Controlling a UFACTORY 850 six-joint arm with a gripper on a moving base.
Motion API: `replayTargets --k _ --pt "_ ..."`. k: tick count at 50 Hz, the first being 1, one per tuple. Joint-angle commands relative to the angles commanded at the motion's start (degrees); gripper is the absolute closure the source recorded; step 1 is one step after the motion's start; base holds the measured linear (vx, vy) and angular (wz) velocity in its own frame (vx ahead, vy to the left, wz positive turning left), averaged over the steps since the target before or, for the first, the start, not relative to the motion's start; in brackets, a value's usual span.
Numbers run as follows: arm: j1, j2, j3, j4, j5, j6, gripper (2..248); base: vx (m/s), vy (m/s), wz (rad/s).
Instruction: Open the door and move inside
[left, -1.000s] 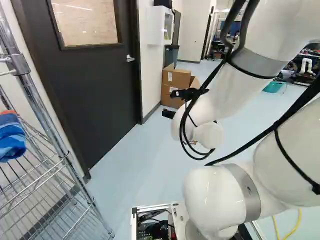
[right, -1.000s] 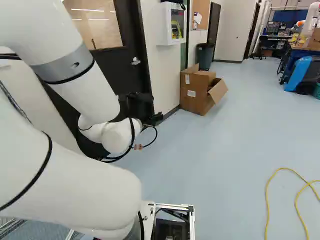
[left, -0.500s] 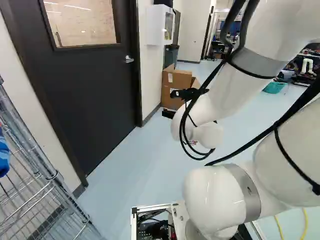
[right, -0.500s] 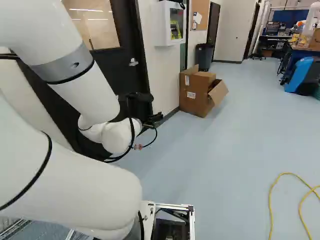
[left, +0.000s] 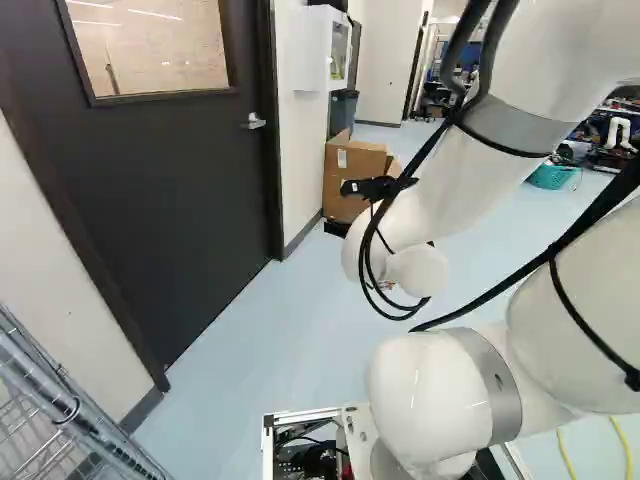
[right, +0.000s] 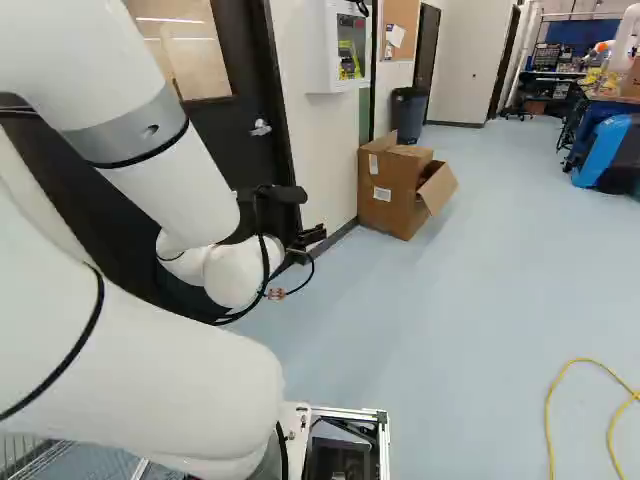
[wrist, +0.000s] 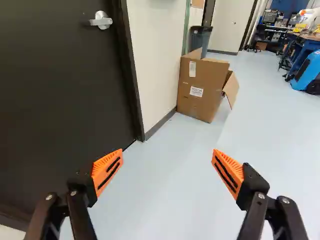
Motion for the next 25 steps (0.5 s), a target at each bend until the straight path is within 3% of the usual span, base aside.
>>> replayTargets --k 25 --pt "0.00 0.00 0.00 0.00 0.00 0.00 3 0.157 -0.027 0.016"
